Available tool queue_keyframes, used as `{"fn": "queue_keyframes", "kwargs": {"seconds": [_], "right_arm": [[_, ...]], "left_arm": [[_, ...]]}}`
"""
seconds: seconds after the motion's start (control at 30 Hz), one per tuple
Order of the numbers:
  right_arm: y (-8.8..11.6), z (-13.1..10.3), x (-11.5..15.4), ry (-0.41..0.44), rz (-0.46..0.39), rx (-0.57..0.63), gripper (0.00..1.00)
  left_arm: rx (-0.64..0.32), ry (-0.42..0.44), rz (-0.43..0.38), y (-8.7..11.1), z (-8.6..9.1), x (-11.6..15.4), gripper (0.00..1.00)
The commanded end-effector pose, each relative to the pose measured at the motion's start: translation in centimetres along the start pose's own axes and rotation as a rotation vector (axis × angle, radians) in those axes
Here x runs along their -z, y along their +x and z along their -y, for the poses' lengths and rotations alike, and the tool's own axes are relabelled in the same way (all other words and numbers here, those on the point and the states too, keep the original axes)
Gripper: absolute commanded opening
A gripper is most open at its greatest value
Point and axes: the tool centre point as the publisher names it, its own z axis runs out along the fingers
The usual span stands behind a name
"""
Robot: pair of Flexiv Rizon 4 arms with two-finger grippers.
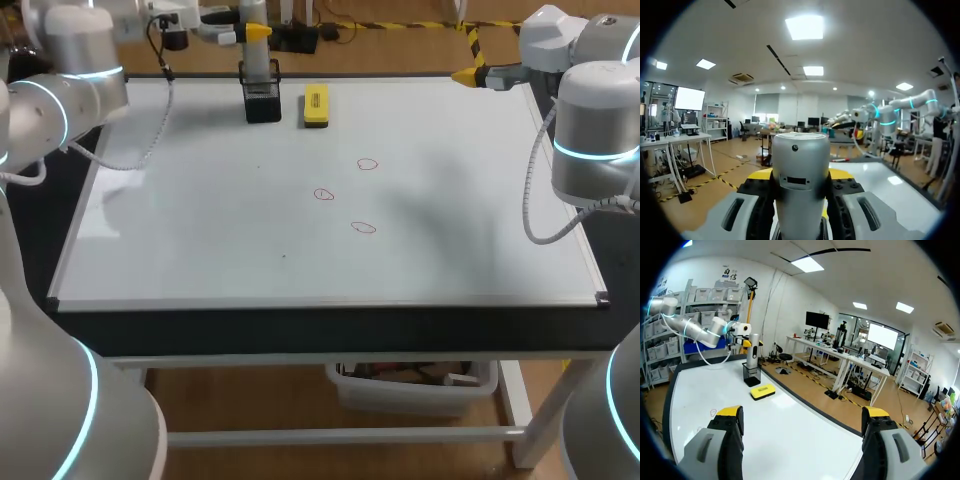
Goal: Pick up the inspection probe, press it on each red-marked spot on the whiteboard one by one, put down the probe, pick up the eraser, and wipe off all the red marks.
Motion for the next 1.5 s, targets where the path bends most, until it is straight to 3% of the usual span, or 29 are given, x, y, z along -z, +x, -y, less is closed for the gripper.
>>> {"fn": "queue_keyframes", "kwargs": {"seconds": [0.03,0.4,0.67,1.13,1.5], "right_arm": [[0.0,0.0,0.0,0.001,0.0,0.0,1.0],[0.0,0.0,0.0,0.001,0.0,0.0,1.0],[0.0,0.0,0.0,0.001,0.0,0.0,1.0],[0.0,0.0,0.0,0.001,0.0,0.0,1.0],[0.0,0.0,0.0,0.001,0.0,0.0,1.0]], "left_arm": [[-0.01,-0.004,0.045,1.8,1.6,0.5,0.0],[0.007,0.004,0.043,2.9,5.3,1.1,0.0],[-0.006,0.0,0.085,3.3,7.4,3.2,0.0],[-0.018,0.017,0.199,4.4,6.1,9.2,0.0],[-0.02,0.02,0.261,5.1,4.0,12.7,0.0]]}}
